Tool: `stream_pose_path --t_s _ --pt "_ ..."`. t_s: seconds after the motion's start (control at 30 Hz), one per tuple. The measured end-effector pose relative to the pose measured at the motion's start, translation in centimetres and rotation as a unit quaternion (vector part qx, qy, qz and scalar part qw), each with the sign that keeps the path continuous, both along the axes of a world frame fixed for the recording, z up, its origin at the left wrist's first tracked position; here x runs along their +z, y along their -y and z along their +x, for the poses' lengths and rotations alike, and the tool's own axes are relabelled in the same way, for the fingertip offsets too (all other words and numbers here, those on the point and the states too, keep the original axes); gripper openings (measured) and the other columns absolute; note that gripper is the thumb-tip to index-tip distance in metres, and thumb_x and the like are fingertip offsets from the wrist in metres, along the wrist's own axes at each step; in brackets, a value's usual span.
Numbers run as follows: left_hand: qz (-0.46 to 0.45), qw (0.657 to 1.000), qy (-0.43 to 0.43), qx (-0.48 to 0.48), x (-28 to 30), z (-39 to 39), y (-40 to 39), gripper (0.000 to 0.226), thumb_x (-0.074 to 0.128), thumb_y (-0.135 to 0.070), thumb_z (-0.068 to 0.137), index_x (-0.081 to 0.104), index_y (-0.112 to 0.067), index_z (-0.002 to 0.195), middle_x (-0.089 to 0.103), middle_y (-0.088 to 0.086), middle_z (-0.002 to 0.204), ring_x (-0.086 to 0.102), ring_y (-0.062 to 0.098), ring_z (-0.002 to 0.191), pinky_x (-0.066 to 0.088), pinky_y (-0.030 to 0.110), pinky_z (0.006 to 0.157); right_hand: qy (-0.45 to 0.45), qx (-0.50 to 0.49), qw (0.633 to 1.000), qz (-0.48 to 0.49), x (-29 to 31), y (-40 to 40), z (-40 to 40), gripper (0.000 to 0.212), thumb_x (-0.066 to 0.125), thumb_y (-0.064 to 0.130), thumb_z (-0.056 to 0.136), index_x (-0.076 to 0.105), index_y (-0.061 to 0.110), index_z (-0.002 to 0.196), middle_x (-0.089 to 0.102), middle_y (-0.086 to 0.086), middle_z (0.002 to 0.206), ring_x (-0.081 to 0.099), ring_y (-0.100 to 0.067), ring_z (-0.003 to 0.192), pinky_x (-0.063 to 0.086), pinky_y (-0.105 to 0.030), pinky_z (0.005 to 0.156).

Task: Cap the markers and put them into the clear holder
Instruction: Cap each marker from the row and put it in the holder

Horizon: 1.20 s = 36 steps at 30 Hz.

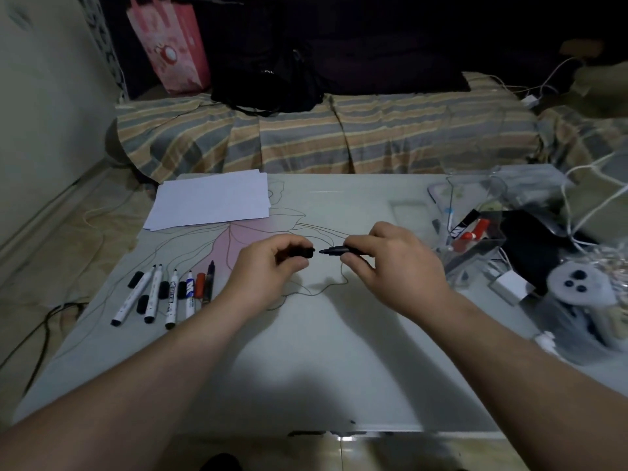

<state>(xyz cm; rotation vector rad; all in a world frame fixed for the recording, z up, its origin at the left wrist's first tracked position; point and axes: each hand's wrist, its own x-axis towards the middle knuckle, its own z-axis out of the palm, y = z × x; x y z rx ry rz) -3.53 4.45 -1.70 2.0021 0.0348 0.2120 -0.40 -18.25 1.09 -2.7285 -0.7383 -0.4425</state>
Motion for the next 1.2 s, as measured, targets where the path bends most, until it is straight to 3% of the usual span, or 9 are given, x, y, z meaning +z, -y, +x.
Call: stream_pose_path --t_s 0.1,0.27,0.47,0.6,0.83,0.97,1.07,1.13,1.2 --pt "0.008 1.000 0.014 -0.007 0.5 -0.1 1.3 0.029 0.076 -0.013 0.087 0.075 -0.037 0.102 0.076 -0.020 0.100 0.068 -0.005 0.097 0.050 0.016 0.093 0.000 0.000 1.000 -0.002 -0.2 0.2 0.0 0.029 0.049 0.057 0.096 0.069 0.040 0.108 0.054 0.006 0.088 0.057 -0.022 0.087 0.042 -0.032 0.061" --pt "0.114 0.991 0.064 0.003 0.6 0.2 3.8 0.021 0.076 -0.024 0.087 0.076 -0.032 0.106 0.071 -0.016 0.099 0.060 -0.009 0.088 0.039 0.002 0.077 0.014 -0.001 1.000 -0.014 -0.6 0.6 0.1 0.028 0.052 0.054 0.096 0.071 0.036 0.103 0.056 0.003 0.087 0.060 -0.027 0.083 0.040 -0.032 0.061" --pt "0.137 0.980 0.141 0.013 1.1 1.2 6.8 0.016 0.070 -0.021 0.091 0.077 -0.024 0.105 0.073 -0.010 0.100 0.061 0.004 0.094 0.044 0.015 0.084 0.018 -0.009 1.000 0.024 -0.1 2.0 0.7 0.041 0.040 0.059 0.096 0.071 0.032 0.099 0.057 0.004 0.081 0.061 -0.025 0.075 0.048 -0.037 0.059" --pt "0.169 0.970 0.173 0.005 1.3 1.9 8.2 0.014 0.067 -0.017 0.092 0.076 -0.021 0.103 0.072 -0.007 0.098 0.057 0.003 0.092 0.036 0.004 0.082 0.021 -0.012 0.999 0.024 0.2 3.3 1.0 0.040 0.041 0.057 0.097 0.071 0.031 0.099 0.058 0.005 0.081 0.061 -0.024 0.075 0.045 -0.036 0.057" --pt "0.173 0.965 0.195 -0.020 2.0 2.3 10.3 0.014 0.066 -0.018 0.092 0.076 -0.022 0.100 0.075 -0.012 0.094 0.060 0.004 0.091 0.039 0.009 0.080 -0.028 0.004 0.996 0.080 0.6 5.1 1.4 0.034 0.045 0.054 0.098 0.072 0.038 0.113 0.068 0.007 0.092 0.063 -0.021 0.087 0.048 -0.037 0.068" --pt "0.149 0.977 0.143 -0.048 1.7 2.0 11.6 0.015 0.070 -0.025 0.091 0.077 -0.027 0.104 0.077 -0.013 0.097 0.062 0.003 0.092 0.042 0.008 0.080 -0.106 0.016 0.994 -0.009 2.2 7.2 2.2 0.025 0.053 0.047 0.099 0.070 0.040 0.116 0.072 0.006 0.099 0.063 -0.022 0.096 0.052 -0.041 0.078" --pt "0.124 0.985 0.104 -0.057 1.8 2.2 13.4 0.015 0.074 -0.034 0.087 0.077 -0.030 0.101 0.077 -0.014 0.092 0.065 0.002 0.086 0.048 0.015 0.079 -0.172 -0.016 0.978 -0.117 3.9 9.1 2.8 0.021 0.050 0.048 0.101 0.065 0.049 0.116 0.064 0.013 0.095 0.045 -0.015 0.106 0.042 -0.045 0.092" --pt "0.047 0.994 0.093 -0.038 2.2 2.7 14.4 0.018 0.075 -0.036 0.087 0.075 -0.032 0.104 0.074 -0.013 0.087 0.065 -0.002 0.079 0.049 0.013 0.075 -0.169 -0.018 0.983 -0.073 4.9 10.5 3.0 0.023 0.051 0.046 0.101 0.063 0.050 0.120 0.064 0.018 0.092 0.043 -0.012 0.103 0.040 -0.040 0.091" --pt "-0.011 0.996 0.085 -0.020 2.5 3.4 15.2 0.021 0.072 -0.034 0.091 0.070 -0.034 0.112 0.071 -0.011 0.086 0.064 -0.003 0.075 0.046 0.008 0.072 -0.149 -0.038 0.982 0.108 5.4 11.9 3.4 0.022 0.056 0.035 0.102 0.065 0.043 0.120 0.068 0.015 0.090 0.061 -0.009 0.088 0.051 -0.029 0.080"
